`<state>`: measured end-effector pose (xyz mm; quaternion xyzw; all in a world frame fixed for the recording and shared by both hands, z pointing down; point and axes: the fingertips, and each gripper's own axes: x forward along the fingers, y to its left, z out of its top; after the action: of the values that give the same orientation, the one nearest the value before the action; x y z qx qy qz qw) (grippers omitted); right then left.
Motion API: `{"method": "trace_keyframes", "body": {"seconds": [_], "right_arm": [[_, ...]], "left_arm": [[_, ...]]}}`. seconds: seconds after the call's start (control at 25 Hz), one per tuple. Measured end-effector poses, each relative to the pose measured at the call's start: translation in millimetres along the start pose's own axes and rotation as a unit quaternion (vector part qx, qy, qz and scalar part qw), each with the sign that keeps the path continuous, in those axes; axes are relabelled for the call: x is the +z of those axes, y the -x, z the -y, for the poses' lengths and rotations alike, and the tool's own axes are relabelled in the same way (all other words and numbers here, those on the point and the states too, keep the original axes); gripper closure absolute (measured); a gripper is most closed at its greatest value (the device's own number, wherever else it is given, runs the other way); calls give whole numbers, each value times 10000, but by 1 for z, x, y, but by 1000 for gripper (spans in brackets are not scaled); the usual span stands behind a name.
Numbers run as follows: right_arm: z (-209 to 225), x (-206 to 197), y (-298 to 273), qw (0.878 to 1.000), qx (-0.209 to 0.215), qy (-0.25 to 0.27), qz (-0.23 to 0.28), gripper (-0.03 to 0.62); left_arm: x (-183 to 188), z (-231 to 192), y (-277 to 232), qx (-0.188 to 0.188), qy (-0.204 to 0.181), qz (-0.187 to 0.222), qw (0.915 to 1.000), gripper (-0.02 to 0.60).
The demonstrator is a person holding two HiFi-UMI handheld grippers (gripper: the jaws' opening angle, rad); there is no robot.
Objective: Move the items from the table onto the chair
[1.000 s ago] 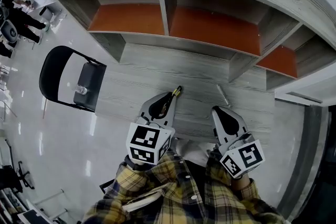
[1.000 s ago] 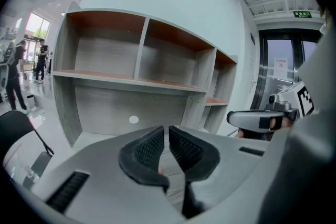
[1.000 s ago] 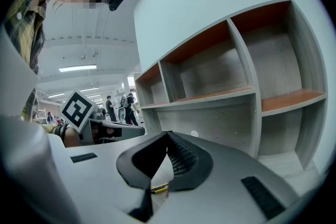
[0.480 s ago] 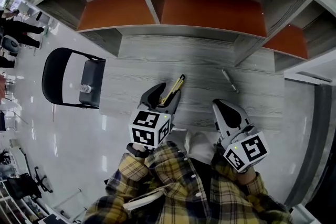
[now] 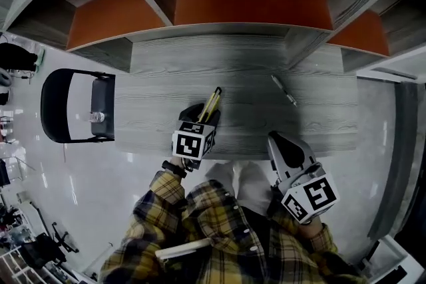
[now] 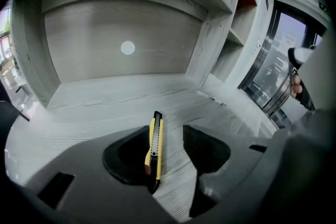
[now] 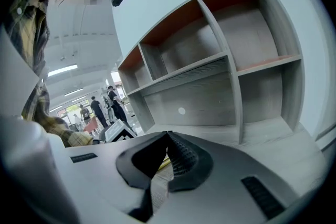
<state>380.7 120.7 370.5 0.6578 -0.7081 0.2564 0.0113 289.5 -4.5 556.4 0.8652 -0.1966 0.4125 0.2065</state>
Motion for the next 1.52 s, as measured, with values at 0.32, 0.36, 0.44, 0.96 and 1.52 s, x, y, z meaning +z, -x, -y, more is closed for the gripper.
{"method": "trace_keyframes", "body": {"seconds": [0.32, 0.36, 0.44, 0.96, 1.52], "right_arm": [[6, -20, 3, 9996, -163, -220, -99, 577], [5, -21, 3, 9995, -162, -252, -97, 577], [3, -23, 2, 9994, -152, -304, -88, 577], [-4, -19, 1, 9996, -62, -238, -100, 577], [-25, 5, 6, 9968, 702, 378, -22, 577]], "left_arm": [[-27, -15, -32, 100, 132, -545, 9984, 388], [-29, -14, -35, 101, 143, -614, 9980, 388], [-32, -15, -38, 125, 180, -735, 9971, 388], [-47, -19, -40, 385, -4, -1027, 9940, 463], [1, -13, 62, 677, 680, 572, 9937, 463]]}}
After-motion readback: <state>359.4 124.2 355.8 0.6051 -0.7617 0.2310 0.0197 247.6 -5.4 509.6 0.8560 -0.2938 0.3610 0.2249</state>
